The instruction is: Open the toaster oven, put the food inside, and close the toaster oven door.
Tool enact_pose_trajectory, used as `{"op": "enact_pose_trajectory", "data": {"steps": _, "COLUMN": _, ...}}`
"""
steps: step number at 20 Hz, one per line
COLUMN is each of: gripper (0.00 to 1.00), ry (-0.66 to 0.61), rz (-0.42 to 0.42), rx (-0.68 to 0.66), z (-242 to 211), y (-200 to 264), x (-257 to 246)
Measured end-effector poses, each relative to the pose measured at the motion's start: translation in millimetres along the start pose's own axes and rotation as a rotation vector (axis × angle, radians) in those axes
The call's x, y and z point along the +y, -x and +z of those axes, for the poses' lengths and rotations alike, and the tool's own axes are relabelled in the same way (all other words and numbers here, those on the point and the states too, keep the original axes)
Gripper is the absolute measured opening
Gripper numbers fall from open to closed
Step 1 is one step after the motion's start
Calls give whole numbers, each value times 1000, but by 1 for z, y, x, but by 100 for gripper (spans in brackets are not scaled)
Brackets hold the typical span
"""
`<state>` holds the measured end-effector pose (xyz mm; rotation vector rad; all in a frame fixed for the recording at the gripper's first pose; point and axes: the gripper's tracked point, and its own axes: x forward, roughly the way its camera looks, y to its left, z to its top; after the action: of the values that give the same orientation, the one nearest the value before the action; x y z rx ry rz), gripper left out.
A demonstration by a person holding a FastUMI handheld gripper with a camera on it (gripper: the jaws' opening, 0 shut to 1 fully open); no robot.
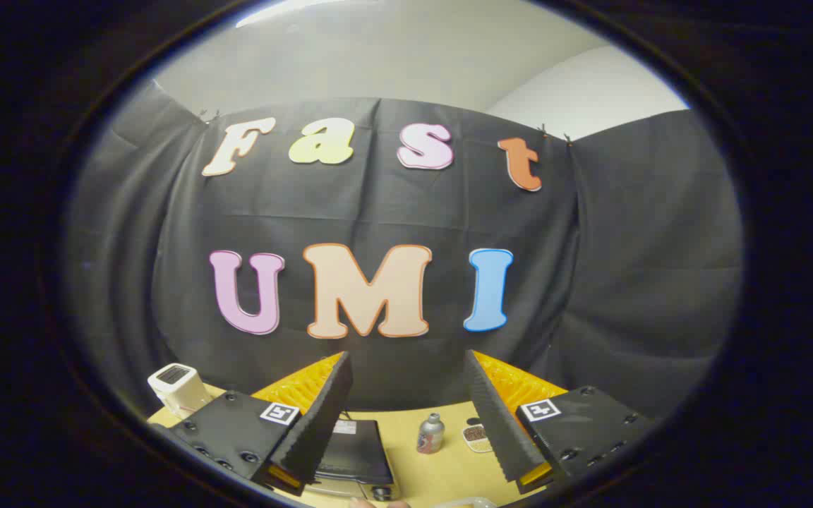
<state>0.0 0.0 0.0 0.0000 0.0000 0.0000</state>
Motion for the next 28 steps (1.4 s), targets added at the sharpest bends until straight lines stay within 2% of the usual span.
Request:
{"op": "enact_pose_trajectory", "data": {"steps": 4, "gripper": 98, "ry": -2, "rz": 48, "rx": -19, "z": 10, "y": -1, "x": 29}}
{"op": "enact_pose_trajectory", "data": {"steps": 13, "gripper": 98, "ry": -27, "rz": 169, "rx": 27, "z": -24, "y": 7, "x": 88}}
{"op": "enact_pose_trajectory", "data": {"steps": 16, "gripper": 98, "ry": -59, "rz": 231, "rx": 46, "z": -53, "y": 14, "x": 119}}
{"op": "enact_pose_trajectory", "data": {"steps": 19, "gripper": 98, "ry": -64, "rz": 259, "rx": 67, "z": -87, "y": 23, "x": 143}}
{"op": "enact_pose_trajectory", "data": {"steps": 28, "gripper": 98, "ry": -20, "rz": 259, "rx": 220, "z": -219, "y": 45, "x": 182}}
